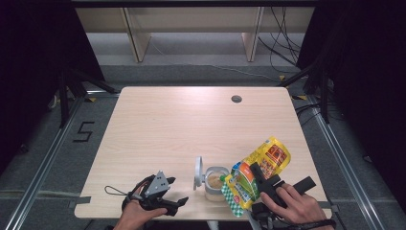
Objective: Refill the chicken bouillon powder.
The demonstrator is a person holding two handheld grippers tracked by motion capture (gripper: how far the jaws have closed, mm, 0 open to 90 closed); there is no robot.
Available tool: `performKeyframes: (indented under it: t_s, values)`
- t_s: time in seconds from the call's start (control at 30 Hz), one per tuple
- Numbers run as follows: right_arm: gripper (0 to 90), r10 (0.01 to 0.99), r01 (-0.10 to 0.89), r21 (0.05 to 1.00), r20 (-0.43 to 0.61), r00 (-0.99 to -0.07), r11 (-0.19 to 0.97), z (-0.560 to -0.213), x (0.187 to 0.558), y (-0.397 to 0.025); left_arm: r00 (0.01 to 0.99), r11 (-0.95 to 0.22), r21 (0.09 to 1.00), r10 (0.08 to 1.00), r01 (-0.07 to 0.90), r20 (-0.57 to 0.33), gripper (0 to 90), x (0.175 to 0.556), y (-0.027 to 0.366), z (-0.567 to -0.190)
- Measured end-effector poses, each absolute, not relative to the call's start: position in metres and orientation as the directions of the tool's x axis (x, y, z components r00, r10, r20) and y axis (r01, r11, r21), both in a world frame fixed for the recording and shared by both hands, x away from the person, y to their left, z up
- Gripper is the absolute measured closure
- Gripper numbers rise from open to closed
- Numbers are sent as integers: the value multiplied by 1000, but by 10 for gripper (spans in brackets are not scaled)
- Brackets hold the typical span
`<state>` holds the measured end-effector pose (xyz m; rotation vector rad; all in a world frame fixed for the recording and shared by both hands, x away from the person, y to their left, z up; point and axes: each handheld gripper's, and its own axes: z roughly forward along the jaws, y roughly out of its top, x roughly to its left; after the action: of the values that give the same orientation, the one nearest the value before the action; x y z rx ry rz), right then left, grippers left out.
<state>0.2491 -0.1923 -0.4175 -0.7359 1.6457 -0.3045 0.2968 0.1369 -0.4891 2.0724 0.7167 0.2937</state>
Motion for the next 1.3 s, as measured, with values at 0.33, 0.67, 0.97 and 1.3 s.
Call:
performKeyframes:
  t_s: [0.33, 0.67, 0.97, 1.3]
  values:
    - [643, -615, -297, -576, -787, -52, 762, -418, 249, -193, 800, -425, 823, 597, 377, -59, 196, 296, 137, -489]
    - [643, -617, -296, -578, -785, -52, 761, -418, 250, -193, 801, -428, 822, 596, 376, -55, 196, 297, 137, -489]
    - [644, -618, -295, -579, -785, -51, 760, -418, 250, -193, 803, -428, 820, 593, 379, -62, 196, 297, 137, -489]
    - [644, -615, -294, -576, -787, -53, 762, -418, 250, -193, 803, -429, 820, 593, 379, -60, 196, 297, 137, -489]
